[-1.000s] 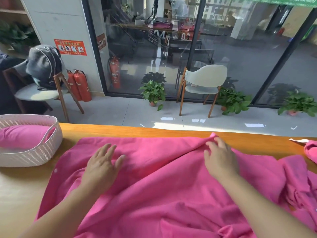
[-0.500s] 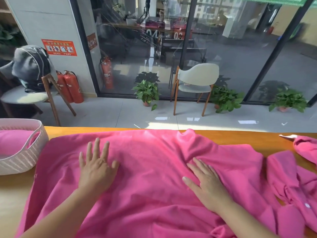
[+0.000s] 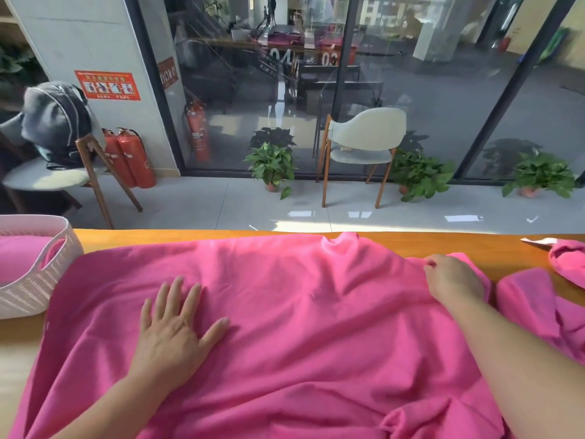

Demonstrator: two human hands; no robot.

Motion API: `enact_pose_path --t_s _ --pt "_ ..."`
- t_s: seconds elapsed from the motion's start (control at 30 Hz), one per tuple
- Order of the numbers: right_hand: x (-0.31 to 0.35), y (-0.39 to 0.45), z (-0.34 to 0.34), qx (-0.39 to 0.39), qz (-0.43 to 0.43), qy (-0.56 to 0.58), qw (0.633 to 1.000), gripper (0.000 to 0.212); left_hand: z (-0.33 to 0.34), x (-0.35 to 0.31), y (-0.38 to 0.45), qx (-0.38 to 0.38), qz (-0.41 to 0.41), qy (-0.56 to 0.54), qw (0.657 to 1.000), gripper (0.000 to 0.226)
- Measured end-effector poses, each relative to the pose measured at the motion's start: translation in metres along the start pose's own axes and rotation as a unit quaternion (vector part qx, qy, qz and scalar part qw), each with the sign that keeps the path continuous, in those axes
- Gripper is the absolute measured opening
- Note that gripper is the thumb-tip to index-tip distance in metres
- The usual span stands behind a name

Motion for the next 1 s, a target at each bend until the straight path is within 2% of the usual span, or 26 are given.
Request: enact_pose_path --t_s 0.1,0.2,0.3,0.43,0.53,0.63,0.67,0.73,0.8,0.87,0.93,1.0 --pt "0.0 0.001 -0.001 -0.01 -0.004 -0.015 1.0 0.021 -0.021 -0.061 0.015 -0.08 0.074 -0.036 0.993 0.093" --pt "0.0 0.002 -0.001 -0.016 -0.004 -0.025 1.0 0.022 -0.023 -0.158 0.031 0.011 0.202 -0.036 0.979 0.078" --pt "0.001 0.002 0.002 -0.01 -0.023 -0.015 1.0 0.022 -0.006 -0.23 0.039 0.079 0.258 -0.009 0.963 0.072" --pt "-0.006 0.015 -0.011 -0.008 -0.004 0.012 1.0 0.024 0.03 -0.246 0.044 0.082 0.231 -0.006 0.969 0.083" --pt "-0.018 0.042 -0.044 -0.051 0.032 0.108 0.992 0.024 0.035 -0.238 0.043 0.041 0.211 0.013 0.976 0.09" --pt "-0.013 0.053 -0.054 -0.067 0.037 0.199 0.977 0.027 0.029 -0.238 0.048 0.036 0.184 0.018 0.982 0.092" --pt "-0.008 0.05 -0.05 -0.052 0.032 0.197 0.979 0.035 0.027 -0.238 0.05 0.037 0.177 0.02 0.983 0.093" --pt "0.001 0.033 -0.037 -0.017 -0.005 0.107 0.994 0.053 0.026 -0.236 0.055 0.041 0.169 0.023 0.985 0.101" --pt "0.012 0.006 -0.017 0.007 -0.08 0.004 0.997 0.055 0.029 -0.231 0.058 0.046 0.163 0.025 0.985 0.107" --pt "0.015 -0.018 0.011 0.051 -0.129 -0.029 0.99 0.061 0.031 -0.229 0.058 0.048 0.163 0.021 0.985 0.105" --pt "0.009 -0.035 0.037 0.082 -0.123 -0.045 0.988 0.072 0.031 -0.23 0.059 0.048 0.164 0.023 0.985 0.101" --pt "-0.004 -0.048 0.047 0.061 -0.094 -0.043 0.993 0.084 0.031 -0.226 0.06 0.046 0.152 0.018 0.987 0.101"
Point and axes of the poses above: each hand's wrist, its own y-axis towards the middle knuckle, its own z-axis out of the palm, x = y × z, the point moved 4 cm from there along y, towards the middle knuckle, and after that the axes turned 12 degrees about x, right-handed, at the moved point
